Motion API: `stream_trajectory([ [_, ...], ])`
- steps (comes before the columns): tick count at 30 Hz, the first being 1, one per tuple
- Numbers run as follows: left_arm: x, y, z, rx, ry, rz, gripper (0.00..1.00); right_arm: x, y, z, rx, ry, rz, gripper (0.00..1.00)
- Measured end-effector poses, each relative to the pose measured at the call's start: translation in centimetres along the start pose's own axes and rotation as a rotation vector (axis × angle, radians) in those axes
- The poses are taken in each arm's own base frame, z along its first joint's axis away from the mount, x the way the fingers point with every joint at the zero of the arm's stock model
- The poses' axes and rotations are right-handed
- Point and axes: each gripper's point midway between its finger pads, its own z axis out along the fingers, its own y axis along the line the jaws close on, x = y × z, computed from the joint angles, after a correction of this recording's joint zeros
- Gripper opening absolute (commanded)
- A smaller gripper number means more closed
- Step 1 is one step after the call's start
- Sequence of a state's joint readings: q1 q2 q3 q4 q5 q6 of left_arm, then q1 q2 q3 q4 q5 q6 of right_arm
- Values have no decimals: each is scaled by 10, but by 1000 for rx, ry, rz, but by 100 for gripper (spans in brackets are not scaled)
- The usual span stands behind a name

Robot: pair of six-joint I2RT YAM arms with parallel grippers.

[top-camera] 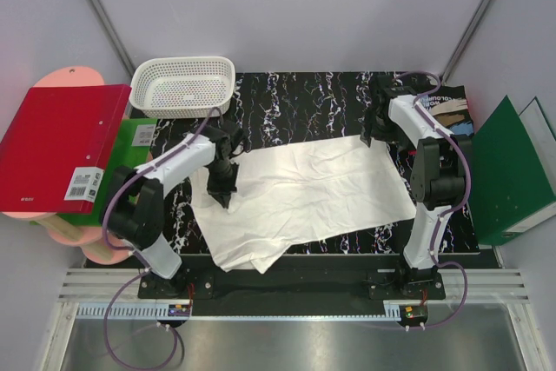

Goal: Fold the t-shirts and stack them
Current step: Fold the flattened tshirt in 1/3 of the way

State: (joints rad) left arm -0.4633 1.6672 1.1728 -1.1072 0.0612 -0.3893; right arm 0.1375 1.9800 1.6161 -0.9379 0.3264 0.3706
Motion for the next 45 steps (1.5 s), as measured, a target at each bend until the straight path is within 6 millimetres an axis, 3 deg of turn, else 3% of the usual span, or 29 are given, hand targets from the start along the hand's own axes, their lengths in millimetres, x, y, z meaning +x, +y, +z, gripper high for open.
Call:
stream_trajectory([
  [6, -12, 18, -50, 29, -110, -77, 0, 5, 1, 3, -8, 14, -1, 95],
  [11, -8, 32, -67, 53, -94, -134, 0, 4, 4, 3, -22, 13, 1, 95],
  [14, -7, 31, -76, 88, -84, -157, 0, 4, 5, 3, -27, 13, 1, 95],
  [19, -17, 12, -99, 208, -116, -160, 0, 4, 6, 3, -32, 13, 2, 94],
  [25, -13, -9, -108, 346, -80, -181, 0, 5, 10, 2, -47, 15, 0, 94],
  [34, -17, -17, -113, 465, -64, -239, 0, 6, 15, 2, -59, 18, -7, 94],
  [37, -2, -9, -98, 418, -18, -256, 0, 7, 15, 3, -58, 20, -9, 94],
  [42, 23, 22, -77, 243, -15, -280, 0, 9, 16, 8, -54, 33, -13, 94],
  [43, 28, 27, -73, 217, -18, -287, 3, 10, 16, 9, -53, 35, -13, 94],
  [44, 35, 33, -68, 190, -19, -295, 16, 10, 16, 9, -52, 37, -14, 94],
  [45, 41, 38, -64, 161, -12, -304, 78, 11, 17, 11, -51, 40, -16, 94],
])
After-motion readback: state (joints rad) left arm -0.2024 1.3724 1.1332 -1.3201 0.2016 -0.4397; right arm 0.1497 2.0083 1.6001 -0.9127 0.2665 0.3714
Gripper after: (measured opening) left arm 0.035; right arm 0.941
